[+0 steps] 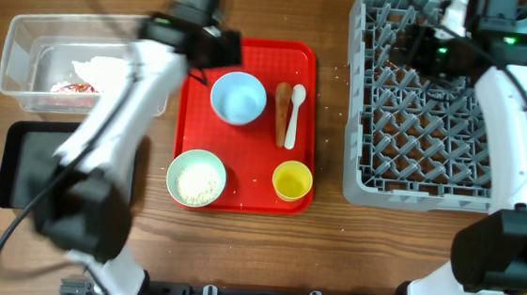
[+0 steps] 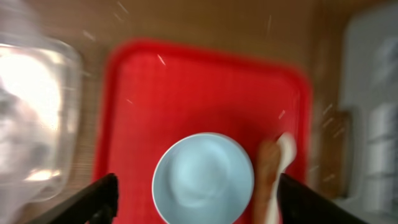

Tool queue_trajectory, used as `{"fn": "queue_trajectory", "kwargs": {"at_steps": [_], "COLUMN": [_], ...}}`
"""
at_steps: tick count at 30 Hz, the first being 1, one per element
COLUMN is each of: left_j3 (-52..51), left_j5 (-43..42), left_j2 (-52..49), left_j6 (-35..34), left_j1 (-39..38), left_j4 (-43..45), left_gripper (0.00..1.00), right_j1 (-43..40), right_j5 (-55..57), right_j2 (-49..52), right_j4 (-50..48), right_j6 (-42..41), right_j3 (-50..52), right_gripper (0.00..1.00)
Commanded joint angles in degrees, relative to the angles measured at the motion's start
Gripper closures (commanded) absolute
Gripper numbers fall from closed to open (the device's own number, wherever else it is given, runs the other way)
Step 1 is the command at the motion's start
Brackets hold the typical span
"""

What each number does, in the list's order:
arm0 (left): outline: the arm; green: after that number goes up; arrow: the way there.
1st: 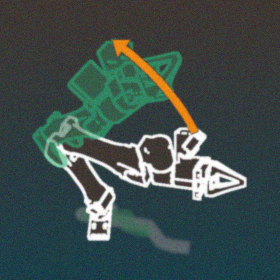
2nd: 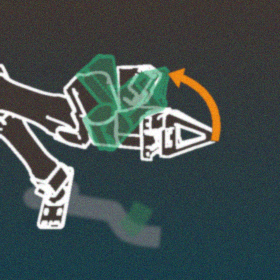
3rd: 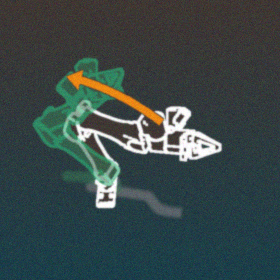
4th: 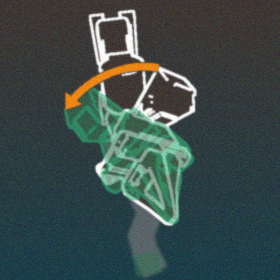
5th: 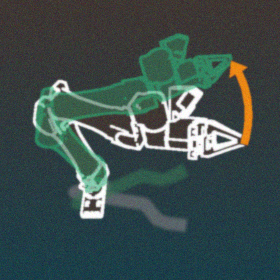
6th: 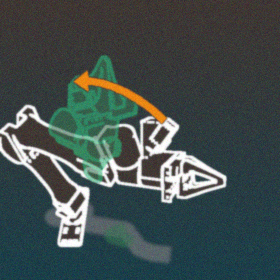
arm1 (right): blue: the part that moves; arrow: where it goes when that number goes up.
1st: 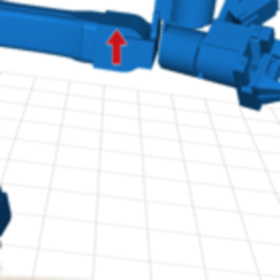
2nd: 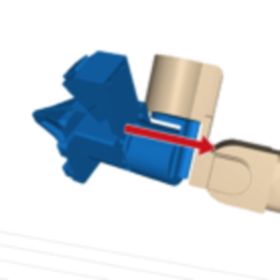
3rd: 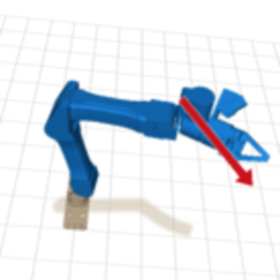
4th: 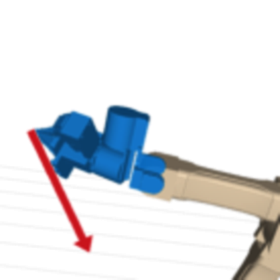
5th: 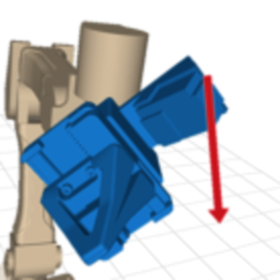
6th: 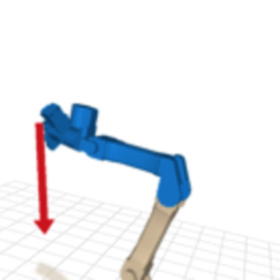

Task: Sort waste into correct bins and load items into the dishwasher rack
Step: 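Grasp the light-blue bowl with the right gripper and carry it to the rack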

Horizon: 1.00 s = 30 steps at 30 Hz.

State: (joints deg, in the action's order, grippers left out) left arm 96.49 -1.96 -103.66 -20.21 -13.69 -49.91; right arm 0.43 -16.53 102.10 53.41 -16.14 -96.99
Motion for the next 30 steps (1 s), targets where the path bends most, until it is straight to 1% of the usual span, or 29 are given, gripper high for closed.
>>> {"fn": "queue_trajectory", "kwargs": {"at_steps": [1,4,7,10,13,15,20,22,27,28,29,30], "left_j3": [1.8,1.8,1.8,1.8,1.8,1.8,1.8,1.8,1.8,1.8,1.8,1.7], "left_j5": [-4.7,-4.7,-4.7,-4.6,-4.6,-4.6,-4.6,-4.6,-4.6,-4.6,-4.6,-4.6], "left_j2": [9.1,10.5,10.1,9.8,9.8,9.8,9.8,9.8,9.8,9.8,9.8,9.8], "left_j6": [-4.2,-4.3,-4.0,-4.0,-4.0,-3.8,-2.7,-2.7,-2.7,-2.7,-2.7,-2.7], "left_j1": [8.7,15.0,19.3,22.1,23.4,23.5,23.5,23.5,23.5,23.5,23.5,23.5], "left_j4": [-3.1,-7.0,-10.9,-12.8,-13.2,-13.4,-13.7,-13.8,-13.9,-13.9,-13.9,-13.9], "left_gripper": [0.16,0.14,0.13,0.12,0.12,0.11,0.12,0.11,0.11,0.11,0.10,0.10], "right_j1": [10.8,19.5,25.4,28.9,30.0,30.0,30.0,30.0,30.1,30.1,30.1,30.1], "right_j5": [-1.2,6.2,7.0,8.0,8.2,8.2,8.1,8.0,7.5,7.5,7.6,7.6], "right_j2": [1.6,5.1,10.3,15.8,19.5,21.1,23.0,24.0,26.6,26.6,26.7,26.7], "right_j4": [-4.3,-8.0,-11.4,-13.2,-13.8,-13.9,-14.6,-15.1,-15.1,-15.0,-15.1,-15.1], "right_j6": [0.2,-3.9,-5.5,-9.6,-11.1,-11.3,-11.3,-11.5,-12.3,-12.4,-12.3,-12.4], "right_j3": [-0.1,-0.1,-0.1,-0.1,-0.1,-0.1,0.0,0.0,0.0,0.0,0.0,0.0], "right_gripper": [0.21,0.22,0.23,0.28,0.35,0.41,0.66,0.71,0.78,0.84,0.94,0.96]}}
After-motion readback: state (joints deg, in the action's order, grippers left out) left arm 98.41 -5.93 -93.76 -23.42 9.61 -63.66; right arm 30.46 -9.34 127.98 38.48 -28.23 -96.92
